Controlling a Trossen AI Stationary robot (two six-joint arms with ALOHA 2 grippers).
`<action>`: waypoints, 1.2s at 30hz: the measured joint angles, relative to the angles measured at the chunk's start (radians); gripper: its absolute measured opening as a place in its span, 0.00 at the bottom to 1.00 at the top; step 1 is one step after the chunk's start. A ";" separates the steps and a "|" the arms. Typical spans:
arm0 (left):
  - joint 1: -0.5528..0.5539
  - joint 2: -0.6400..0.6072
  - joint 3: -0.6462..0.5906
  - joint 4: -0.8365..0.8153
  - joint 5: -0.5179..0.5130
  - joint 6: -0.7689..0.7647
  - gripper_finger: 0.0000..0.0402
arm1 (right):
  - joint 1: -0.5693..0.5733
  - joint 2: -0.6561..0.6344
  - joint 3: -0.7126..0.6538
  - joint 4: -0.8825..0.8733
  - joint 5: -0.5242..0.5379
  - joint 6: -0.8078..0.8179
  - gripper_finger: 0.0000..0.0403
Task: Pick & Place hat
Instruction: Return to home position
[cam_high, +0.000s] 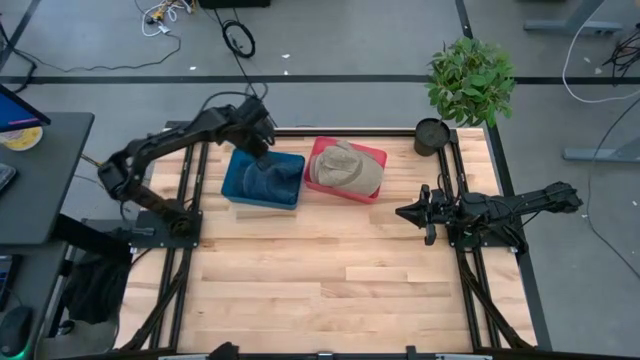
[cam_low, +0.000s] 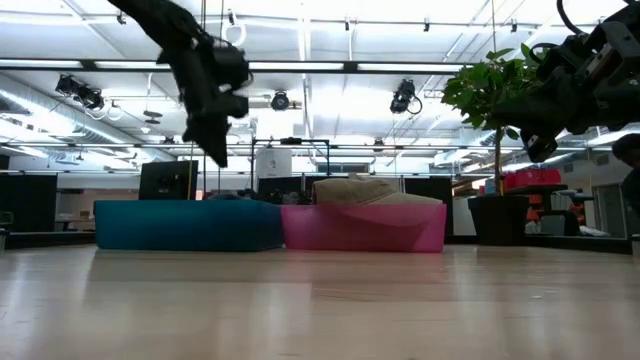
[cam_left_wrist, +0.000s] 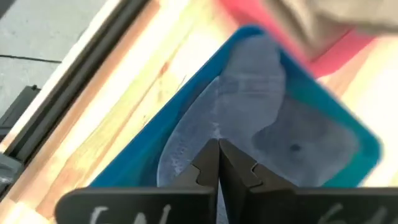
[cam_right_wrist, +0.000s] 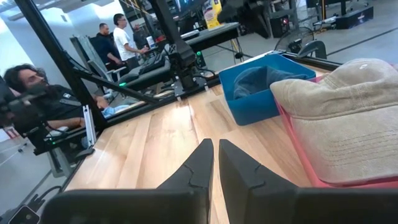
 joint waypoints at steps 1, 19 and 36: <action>-0.002 -0.022 0.000 -0.001 -0.001 -0.014 0.04 | 0.000 0.000 0.000 0.000 0.000 0.000 0.08; -0.012 -0.144 0.003 0.093 0.008 -0.175 0.04 | 0.000 0.000 0.000 0.000 0.000 0.000 0.08; -0.362 -0.145 0.003 0.198 0.256 -0.438 0.04 | 0.000 0.000 0.000 0.000 0.000 0.000 0.08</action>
